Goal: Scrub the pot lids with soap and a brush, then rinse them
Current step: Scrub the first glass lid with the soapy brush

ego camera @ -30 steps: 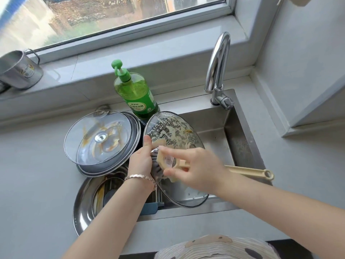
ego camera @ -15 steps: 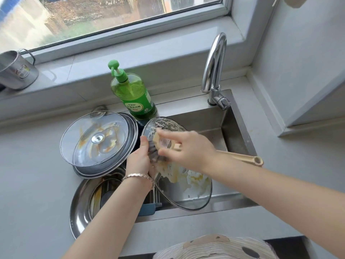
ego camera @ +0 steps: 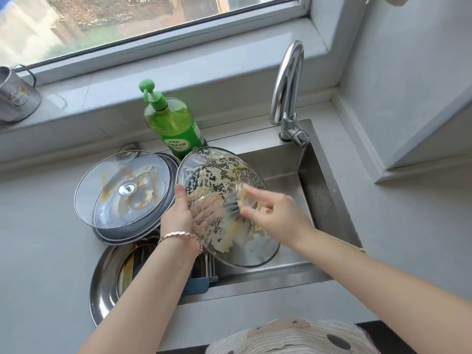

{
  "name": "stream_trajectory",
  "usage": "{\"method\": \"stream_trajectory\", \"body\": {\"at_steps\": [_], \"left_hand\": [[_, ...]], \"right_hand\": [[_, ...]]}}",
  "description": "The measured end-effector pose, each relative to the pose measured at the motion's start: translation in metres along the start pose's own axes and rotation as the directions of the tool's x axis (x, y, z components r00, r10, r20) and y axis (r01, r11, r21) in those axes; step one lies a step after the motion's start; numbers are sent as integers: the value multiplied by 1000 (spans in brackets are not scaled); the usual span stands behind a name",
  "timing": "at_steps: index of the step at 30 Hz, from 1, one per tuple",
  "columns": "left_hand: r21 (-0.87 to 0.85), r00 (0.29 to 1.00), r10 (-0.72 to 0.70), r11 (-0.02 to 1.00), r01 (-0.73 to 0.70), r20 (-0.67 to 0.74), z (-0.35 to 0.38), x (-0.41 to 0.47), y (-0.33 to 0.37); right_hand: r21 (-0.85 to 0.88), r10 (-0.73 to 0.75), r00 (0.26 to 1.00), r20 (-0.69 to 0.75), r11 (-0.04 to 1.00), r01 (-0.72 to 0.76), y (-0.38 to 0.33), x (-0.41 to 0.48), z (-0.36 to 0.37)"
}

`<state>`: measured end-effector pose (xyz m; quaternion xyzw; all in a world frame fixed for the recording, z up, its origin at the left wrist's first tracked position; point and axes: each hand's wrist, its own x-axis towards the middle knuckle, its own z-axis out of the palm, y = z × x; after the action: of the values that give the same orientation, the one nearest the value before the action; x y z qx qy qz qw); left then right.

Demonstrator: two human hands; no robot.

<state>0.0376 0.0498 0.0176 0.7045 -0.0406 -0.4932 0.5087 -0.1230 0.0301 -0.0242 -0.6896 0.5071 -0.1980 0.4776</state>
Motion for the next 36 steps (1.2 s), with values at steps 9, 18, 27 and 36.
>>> {"method": "stream_trajectory", "body": {"at_steps": [9, 18, 27, 36], "left_hand": [[-74, 999, 20, 997, -22, -38, -6, 3, 1], [17, 995, 90, 996, -91, 37, -1, -7, -6], [80, 990, 143, 986, -144, 17, -5, -5, -12], [43, 986, 157, 986, -160, 60, -5, -8, -5]], "right_hand": [[43, 108, 994, -36, 993, -106, 16, -13, 7], [81, 163, 981, -102, 985, -155, 8, 25, -11], [52, 230, 973, 33, 971, -232, 9, 18, -3], [118, 306, 951, -47, 947, -299, 20, 7, -13]]}}
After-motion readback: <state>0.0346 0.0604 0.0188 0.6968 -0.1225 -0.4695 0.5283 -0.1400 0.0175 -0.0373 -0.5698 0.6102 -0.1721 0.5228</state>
